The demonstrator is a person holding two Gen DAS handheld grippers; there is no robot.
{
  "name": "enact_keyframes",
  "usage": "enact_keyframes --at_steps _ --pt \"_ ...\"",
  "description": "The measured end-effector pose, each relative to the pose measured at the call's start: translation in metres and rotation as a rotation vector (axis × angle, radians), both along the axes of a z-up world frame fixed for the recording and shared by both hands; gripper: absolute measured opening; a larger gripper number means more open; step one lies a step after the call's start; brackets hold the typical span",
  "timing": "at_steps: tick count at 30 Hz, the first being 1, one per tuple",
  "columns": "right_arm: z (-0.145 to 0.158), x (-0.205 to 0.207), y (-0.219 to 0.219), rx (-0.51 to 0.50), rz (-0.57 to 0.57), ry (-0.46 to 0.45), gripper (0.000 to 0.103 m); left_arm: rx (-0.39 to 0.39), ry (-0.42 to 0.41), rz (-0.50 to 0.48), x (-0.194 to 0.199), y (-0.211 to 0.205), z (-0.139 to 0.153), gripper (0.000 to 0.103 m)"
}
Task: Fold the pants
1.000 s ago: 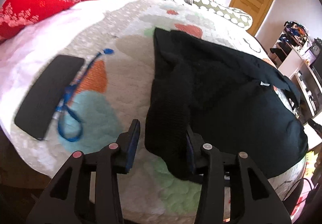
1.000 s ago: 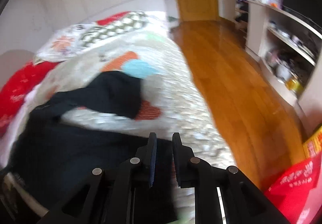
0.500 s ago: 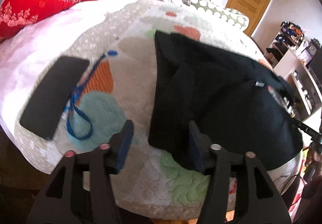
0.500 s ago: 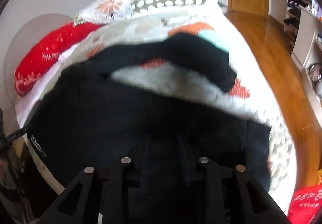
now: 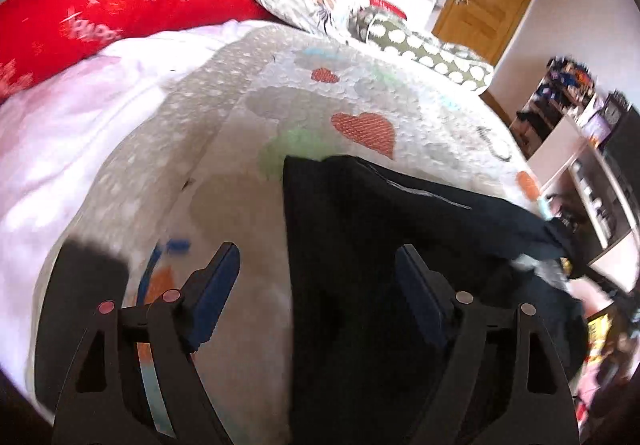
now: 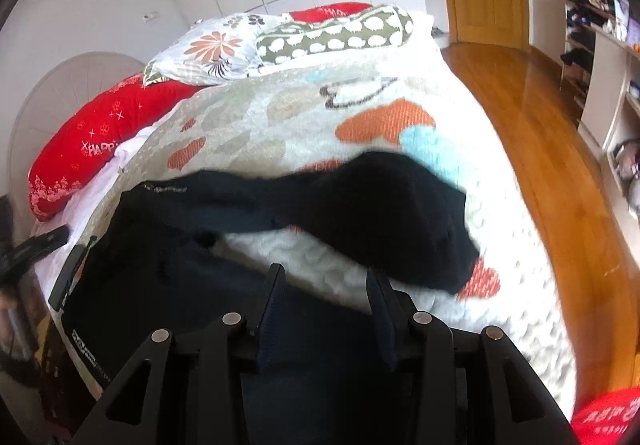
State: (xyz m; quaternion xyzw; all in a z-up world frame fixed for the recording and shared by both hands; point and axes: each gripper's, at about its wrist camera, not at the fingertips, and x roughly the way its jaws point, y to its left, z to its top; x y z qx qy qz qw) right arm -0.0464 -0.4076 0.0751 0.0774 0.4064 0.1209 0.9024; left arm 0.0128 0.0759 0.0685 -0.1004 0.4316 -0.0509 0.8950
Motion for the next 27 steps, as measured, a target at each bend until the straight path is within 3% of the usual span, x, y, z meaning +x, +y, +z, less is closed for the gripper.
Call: enact_keyframes --at_steps 3,7,12,16,25,26,27 --pt "0.01 0.015 -0.005 -0.026 0.001 -0.028 0.045 0.05 -0.01 -0.04 0.033 0.0 -0.009 0.081" --pt "0.018 0.037 0.015 -0.099 0.096 -0.048 0.046 0.071 -0.024 -0.165 0.067 -0.006 -0.014 0.081" --pt "0.009 0.056 0.065 -0.182 0.291 -0.037 0.046 0.179 -0.021 -0.33 0.093 -0.023 -0.023 0.081" --pt "-0.006 0.073 0.096 -0.324 0.358 -0.048 0.046 0.249 -0.023 -0.441 0.105 -0.037 -0.03 0.081" --pt "-0.034 0.105 0.097 -0.234 0.407 0.044 0.045 0.281 0.048 -0.559 0.128 -0.059 -0.055 0.081" --pt "-0.036 0.106 0.097 -0.218 0.409 0.044 0.042 0.275 0.053 -0.553 0.128 -0.06 -0.056 0.079" --pt "-0.038 0.107 0.095 -0.195 0.402 0.038 0.025 0.253 0.058 -0.552 0.128 -0.059 -0.056 0.066"
